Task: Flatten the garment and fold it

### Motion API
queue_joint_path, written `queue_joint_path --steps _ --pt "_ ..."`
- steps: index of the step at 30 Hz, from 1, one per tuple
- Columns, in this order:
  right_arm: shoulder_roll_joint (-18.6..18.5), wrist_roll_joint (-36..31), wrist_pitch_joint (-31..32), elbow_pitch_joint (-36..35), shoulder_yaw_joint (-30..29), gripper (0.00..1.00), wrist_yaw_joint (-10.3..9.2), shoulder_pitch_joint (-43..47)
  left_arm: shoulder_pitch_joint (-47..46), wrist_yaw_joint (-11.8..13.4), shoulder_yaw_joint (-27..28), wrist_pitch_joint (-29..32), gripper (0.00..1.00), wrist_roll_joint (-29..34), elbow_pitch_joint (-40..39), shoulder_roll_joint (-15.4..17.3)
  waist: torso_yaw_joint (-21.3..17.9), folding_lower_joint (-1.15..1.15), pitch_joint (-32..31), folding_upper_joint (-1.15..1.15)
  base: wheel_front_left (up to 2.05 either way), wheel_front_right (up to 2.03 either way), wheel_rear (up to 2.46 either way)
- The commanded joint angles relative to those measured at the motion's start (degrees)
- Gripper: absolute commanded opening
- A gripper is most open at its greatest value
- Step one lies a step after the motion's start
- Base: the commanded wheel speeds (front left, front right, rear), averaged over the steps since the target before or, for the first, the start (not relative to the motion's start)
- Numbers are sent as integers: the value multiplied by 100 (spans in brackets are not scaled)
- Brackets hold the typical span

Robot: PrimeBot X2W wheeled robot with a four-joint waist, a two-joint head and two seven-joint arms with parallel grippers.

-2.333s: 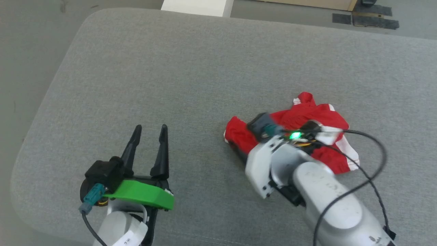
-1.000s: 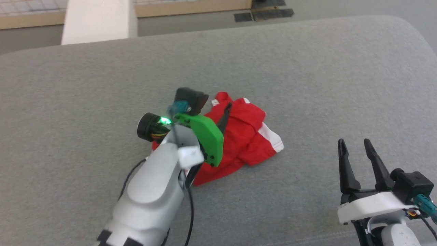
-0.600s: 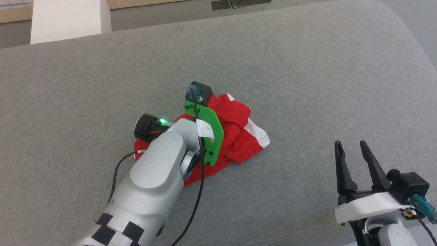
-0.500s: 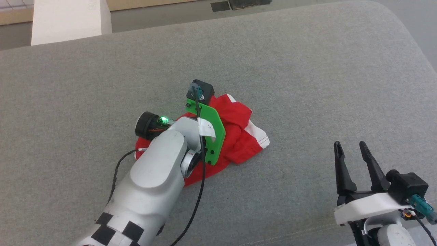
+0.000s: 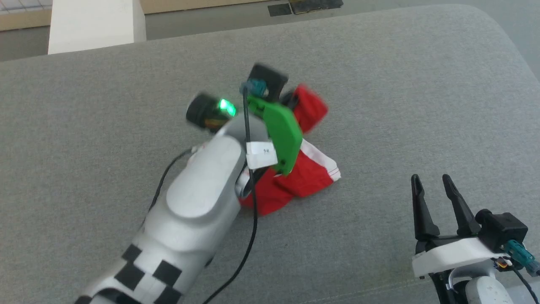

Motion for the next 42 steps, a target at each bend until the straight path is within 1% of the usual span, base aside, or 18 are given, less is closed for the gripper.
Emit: queue_joint_path --steps 1,3,5,6,9,12,14,19,23,25,29,33,35,38,42 --pt "5 12 -32 -1 -6 100 -9 -111 -280 -37 -16 -310 0 -64 -155 -32 44 0 24 0 0 0 0" --pt "5 15 -32 0 -7 100 -9 -130 -517 -30 -60 -872 0 -176 -426 -44 93 0 25 0 0 0 0" --pt "5 9 -32 7 -9 100 -9 -143 -664 39 -140 -1264 0 -393 -669 -46 132 0 11 0 0 0 0" --pt "5 2 -33 12 -10 100 -9 -147 -753 124 -169 -1522 0 -529 -818 -47 162 0 -4 0 0 0 0" --pt "5 -24 -33 25 -22 100 -9 -134 -874 433 -236 -1890 0 -753 -947 -48 258 0 -67 0 0 0 0" --pt "5 -39 -33 14 -51 100 -9 -99 -739 757 -182 -1884 0 -789 -760 -29 380 0 -112 0 0 0 0" --pt "5 -52 -32 -2 -57 100 -9 -75 -514 919 -95 -1855 0 -838 -590 80 477 0 -128 0 0 0 0" --pt "5 -78 -5 -49 -61 100 -9 -64 370 1290 226 -1852 0 -1064 -173 563 683 0 -142 0 0 0 0" --pt "5 -95 29 -97 -63 100 -9 -56 1183 1578 559 -1905 0 -1344 -14 895 831 0 -151 0 0 0 0" --pt "5 -99 48 -123 -58 100 -9 -45 1587 1701 705 -1945 0 -1468 -11 1041 899 0 -162 0 0 0 0" --pt "5 -116 86 -158 -69 100 -9 -6 2362 1877 867 -1978 0 -1664 -111 1229 1020 0 -213 0 0 0 0" --pt "5 -147 131 -195 -86 100 -9 30 3006 1961 865 -1937 0 -1802 -311 1271 1134 0 -269 0 0 0 0" --pt "5 -162 154 -223 -110 100 -9 52 3259 1912 839 -1904 100 -1905 -467 1232 1198 0 -304 0 0 0 0" --pt "5 -186 195 -272 -118 100 -9 86 3525 1815 838 -2031 100 -1998 -739 1191 1274 0 -366 0 0 0 0" --pt "5 -209 243 -346 -113 100 -9 113 3751 1602 899 -2526 100 -1994 -1136 1198 1362 0 -432 0 0 0 0"
